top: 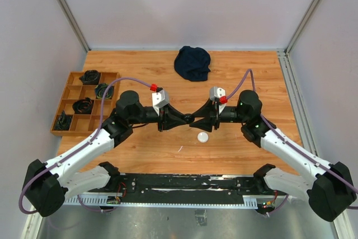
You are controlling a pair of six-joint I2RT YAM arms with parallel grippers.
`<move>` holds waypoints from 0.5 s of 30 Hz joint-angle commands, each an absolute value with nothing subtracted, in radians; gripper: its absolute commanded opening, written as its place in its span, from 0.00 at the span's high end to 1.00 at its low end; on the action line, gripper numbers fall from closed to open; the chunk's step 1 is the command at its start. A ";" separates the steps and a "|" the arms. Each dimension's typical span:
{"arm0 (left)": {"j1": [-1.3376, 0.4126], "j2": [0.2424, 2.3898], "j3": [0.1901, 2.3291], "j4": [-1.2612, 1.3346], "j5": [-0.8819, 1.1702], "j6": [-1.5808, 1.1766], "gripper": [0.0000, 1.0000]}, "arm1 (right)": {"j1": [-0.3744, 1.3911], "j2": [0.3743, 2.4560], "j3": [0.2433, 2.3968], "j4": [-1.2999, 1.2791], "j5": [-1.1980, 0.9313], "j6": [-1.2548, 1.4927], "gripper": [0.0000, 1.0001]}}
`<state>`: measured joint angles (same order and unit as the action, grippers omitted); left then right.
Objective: Insert the wireless bluetooth earbuds into the charging case
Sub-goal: Pick up the charging case at the center of the board.
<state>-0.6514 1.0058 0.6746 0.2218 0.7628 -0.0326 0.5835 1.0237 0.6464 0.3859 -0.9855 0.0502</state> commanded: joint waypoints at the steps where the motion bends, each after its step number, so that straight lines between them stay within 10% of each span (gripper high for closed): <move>1: -0.651 1.004 0.715 0.207 0.781 -0.019 1.00 | 0.583 1.042 0.632 0.469 -1.015 0.078 0.60; 15: -0.652 1.015 0.722 0.197 0.791 -0.021 0.99 | 0.583 1.079 0.608 0.569 -1.034 0.126 0.69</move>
